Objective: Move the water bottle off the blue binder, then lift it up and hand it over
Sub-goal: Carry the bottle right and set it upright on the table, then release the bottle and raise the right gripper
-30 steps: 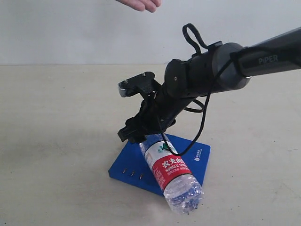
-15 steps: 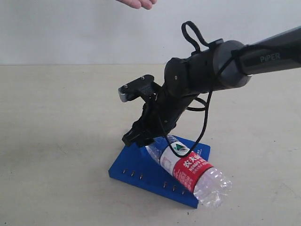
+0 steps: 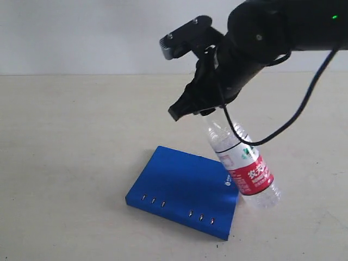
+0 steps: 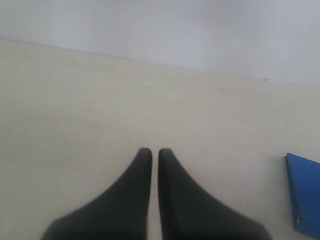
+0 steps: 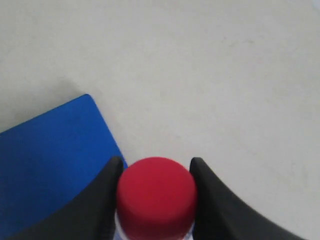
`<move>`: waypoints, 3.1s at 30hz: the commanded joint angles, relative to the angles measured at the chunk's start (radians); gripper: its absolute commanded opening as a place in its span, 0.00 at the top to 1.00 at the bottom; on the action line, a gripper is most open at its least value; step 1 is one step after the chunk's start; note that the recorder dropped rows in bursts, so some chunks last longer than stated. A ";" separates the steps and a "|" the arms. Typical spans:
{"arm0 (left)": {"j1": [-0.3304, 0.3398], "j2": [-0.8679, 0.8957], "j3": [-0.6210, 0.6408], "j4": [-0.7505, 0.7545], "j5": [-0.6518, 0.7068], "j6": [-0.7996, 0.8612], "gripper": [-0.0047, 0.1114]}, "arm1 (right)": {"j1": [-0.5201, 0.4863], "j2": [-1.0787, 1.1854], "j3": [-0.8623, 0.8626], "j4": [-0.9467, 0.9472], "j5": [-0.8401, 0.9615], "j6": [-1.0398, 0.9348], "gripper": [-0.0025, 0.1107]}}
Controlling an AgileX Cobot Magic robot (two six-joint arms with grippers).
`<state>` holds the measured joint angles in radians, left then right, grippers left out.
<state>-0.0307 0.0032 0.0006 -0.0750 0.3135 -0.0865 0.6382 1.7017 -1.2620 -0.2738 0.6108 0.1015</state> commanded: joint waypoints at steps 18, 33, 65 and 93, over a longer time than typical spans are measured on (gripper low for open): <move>-0.001 -0.003 -0.001 -0.012 -0.006 0.002 0.92 | -0.329 -0.327 0.253 -0.249 -0.208 0.154 0.98; -0.001 -0.003 -0.001 -0.012 -0.006 0.002 0.92 | -0.518 -0.342 0.440 -0.087 -0.934 0.176 0.98; -0.001 -0.003 -0.001 -0.012 -0.006 0.002 0.92 | -0.667 -0.342 0.641 -0.053 -0.937 0.065 0.60; -0.001 -0.003 -0.001 -0.012 -0.006 0.002 0.92 | -0.528 -0.561 0.589 -0.190 -1.220 0.080 0.46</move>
<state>-0.0307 0.0032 0.0006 -0.0750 0.3135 -0.0865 0.0394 1.1762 -0.6496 -0.3544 -0.6088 0.1241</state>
